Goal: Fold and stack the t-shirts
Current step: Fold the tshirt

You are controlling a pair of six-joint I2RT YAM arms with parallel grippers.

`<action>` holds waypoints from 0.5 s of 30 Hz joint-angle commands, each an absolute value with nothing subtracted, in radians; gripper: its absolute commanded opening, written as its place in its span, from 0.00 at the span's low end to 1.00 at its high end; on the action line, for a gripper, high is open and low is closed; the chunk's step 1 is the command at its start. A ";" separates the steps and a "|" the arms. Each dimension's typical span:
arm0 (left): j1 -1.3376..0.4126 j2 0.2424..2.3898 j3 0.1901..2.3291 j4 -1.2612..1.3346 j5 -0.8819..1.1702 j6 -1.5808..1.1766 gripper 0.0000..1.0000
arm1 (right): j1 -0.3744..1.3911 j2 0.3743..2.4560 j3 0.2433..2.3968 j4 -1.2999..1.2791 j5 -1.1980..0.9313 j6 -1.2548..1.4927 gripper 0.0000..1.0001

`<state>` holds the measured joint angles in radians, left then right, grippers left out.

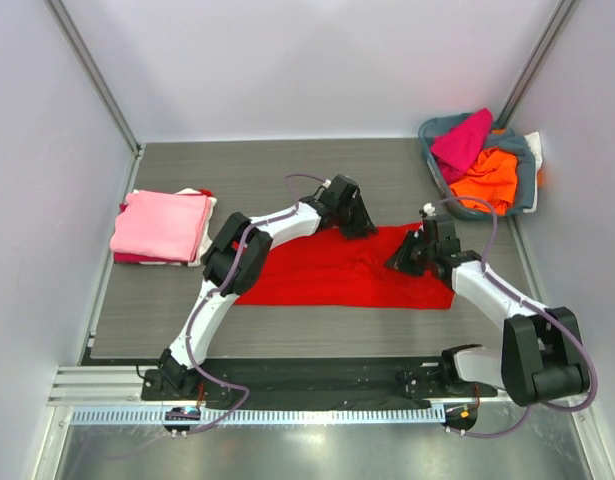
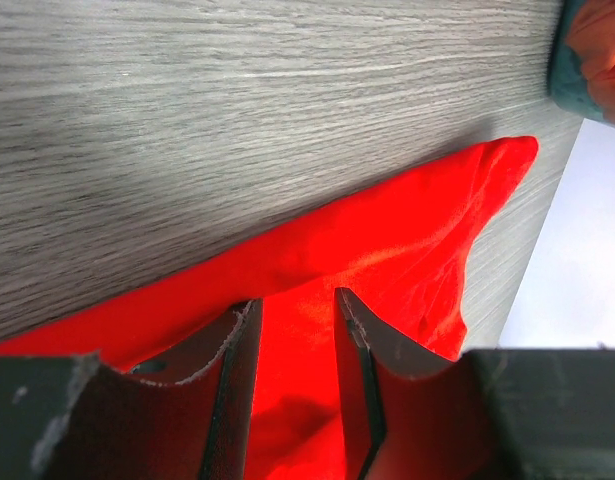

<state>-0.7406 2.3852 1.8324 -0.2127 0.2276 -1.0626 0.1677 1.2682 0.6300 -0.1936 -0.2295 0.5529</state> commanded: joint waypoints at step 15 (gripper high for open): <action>-0.741 2.349 1.807 -0.250 0.192 -1.031 0.36 | 0.334 0.994 0.437 -0.221 -0.436 0.831 0.21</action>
